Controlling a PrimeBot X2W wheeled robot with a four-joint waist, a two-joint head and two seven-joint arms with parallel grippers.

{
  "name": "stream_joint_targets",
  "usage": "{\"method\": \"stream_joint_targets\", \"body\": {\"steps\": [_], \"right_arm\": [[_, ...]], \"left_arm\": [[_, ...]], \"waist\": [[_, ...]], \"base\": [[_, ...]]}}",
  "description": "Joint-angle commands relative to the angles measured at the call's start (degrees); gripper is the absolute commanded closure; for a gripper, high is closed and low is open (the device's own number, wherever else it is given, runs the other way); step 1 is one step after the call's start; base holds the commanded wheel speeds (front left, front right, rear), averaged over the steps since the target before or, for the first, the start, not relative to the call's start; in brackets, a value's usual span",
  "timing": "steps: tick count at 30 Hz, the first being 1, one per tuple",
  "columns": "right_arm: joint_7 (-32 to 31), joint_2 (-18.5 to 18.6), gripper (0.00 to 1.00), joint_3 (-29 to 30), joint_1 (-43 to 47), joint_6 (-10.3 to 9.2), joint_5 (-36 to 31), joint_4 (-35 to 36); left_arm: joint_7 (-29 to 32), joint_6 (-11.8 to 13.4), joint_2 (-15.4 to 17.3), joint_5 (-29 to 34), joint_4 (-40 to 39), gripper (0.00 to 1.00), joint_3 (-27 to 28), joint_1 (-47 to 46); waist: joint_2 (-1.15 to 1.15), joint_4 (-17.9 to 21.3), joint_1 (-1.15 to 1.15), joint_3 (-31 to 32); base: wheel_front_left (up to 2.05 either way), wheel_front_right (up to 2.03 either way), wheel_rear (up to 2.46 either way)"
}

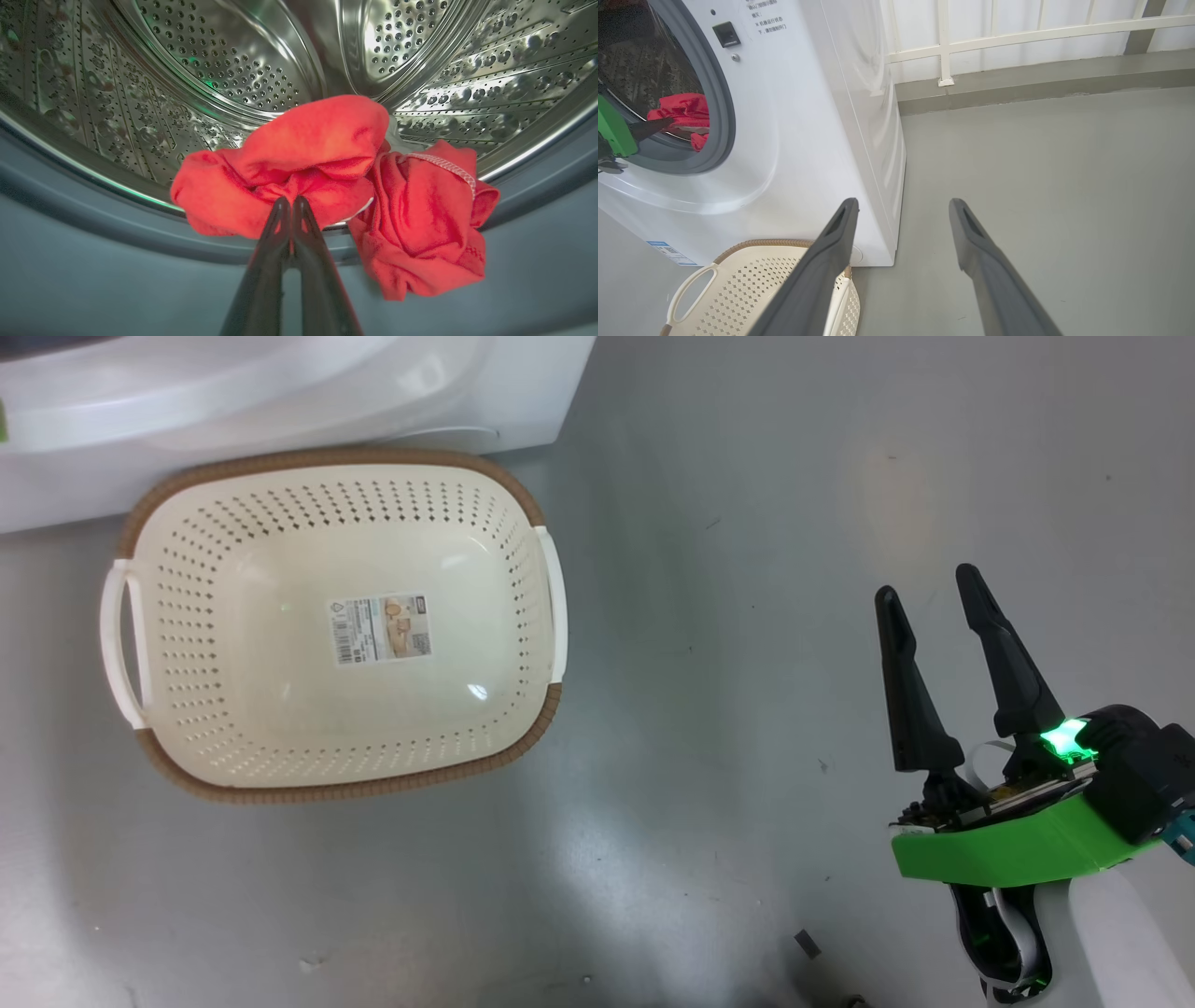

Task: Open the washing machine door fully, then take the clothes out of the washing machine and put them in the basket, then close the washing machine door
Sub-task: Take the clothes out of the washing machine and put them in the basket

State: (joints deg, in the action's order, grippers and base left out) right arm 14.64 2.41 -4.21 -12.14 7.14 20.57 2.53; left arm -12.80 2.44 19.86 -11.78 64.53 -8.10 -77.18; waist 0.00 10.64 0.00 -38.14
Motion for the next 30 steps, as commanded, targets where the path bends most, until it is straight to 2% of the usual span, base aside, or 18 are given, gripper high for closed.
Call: {"method": "stream_joint_targets", "body": {"steps": [1,18,30], "right_arm": [[0.4,0.5,0.0,-0.9,0.0,0.35,-0.4,1.1],[0.4,0.5,0.0,-0.9,0.2,0.35,-0.6,0.4],[0.4,0.5,0.0,-0.1,1.6,0.35,-1.0,0.2]], "left_arm": [[-0.8,-0.4,2.4,-0.5,-2.1,1.0,0.7,1.6],[-2.0,-2.2,0.1,-3.8,-14.0,1.0,1.1,13.2],[-1.6,-0.5,-1.6,-5.3,-29.9,1.0,0.5,27.1]], "waist": [[0.0,-0.4,0.0,0.4],[0.0,-2.3,0.0,4.6],[0.0,-4.0,0.0,9.4]], "base": [[0.0,0.0,0.0],[0.0,0.0,0.0],[0.0,0.0,0.0]]}}
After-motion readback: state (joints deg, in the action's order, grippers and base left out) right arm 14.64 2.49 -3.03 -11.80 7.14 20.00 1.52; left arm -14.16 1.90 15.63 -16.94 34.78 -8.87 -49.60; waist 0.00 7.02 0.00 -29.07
